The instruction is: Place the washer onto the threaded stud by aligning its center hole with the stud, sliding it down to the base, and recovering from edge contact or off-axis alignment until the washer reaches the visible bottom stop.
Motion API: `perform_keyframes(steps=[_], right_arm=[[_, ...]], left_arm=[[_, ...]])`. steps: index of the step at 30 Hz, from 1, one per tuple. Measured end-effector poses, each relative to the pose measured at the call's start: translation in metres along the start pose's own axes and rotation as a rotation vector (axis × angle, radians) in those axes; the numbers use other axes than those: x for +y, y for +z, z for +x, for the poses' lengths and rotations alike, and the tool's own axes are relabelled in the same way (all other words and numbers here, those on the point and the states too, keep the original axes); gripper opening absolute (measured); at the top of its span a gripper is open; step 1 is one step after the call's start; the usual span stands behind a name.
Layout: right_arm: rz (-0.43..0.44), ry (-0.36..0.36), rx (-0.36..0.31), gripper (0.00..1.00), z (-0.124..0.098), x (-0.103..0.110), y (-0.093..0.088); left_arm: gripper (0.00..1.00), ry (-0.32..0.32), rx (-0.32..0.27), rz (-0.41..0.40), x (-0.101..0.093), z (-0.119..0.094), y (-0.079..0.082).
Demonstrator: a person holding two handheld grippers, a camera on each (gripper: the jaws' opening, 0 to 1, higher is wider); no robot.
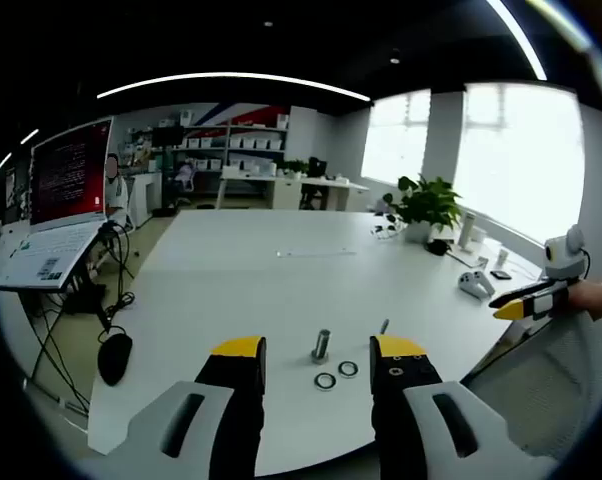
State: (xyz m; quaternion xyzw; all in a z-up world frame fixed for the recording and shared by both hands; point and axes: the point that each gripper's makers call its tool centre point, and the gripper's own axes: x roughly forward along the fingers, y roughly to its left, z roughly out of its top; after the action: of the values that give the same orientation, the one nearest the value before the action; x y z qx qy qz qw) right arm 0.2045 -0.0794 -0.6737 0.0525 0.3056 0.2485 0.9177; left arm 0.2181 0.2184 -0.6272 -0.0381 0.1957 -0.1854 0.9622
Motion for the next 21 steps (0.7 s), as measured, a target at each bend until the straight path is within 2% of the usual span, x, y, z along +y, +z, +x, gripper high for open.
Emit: perform_keyframes(steps=[10,15,21], right_arm=[[0.022,0.040,-0.037,0.39,-0.001,0.006,0.005],[-0.003,0.053,0.026,0.39,0.003,0.010,-0.005],[0.007,0.060,0.032,0.40,0.002,0.011,-0.007]], left_arm=[[0.39,0.042,-0.008,-0.009,0.009,-0.002,0.001],[0.39,0.060,-0.019,-0.011,0.012,-0.004,0.003],[0.38,0.068,0.010,-0.015,0.014,-0.003,-0.003]])
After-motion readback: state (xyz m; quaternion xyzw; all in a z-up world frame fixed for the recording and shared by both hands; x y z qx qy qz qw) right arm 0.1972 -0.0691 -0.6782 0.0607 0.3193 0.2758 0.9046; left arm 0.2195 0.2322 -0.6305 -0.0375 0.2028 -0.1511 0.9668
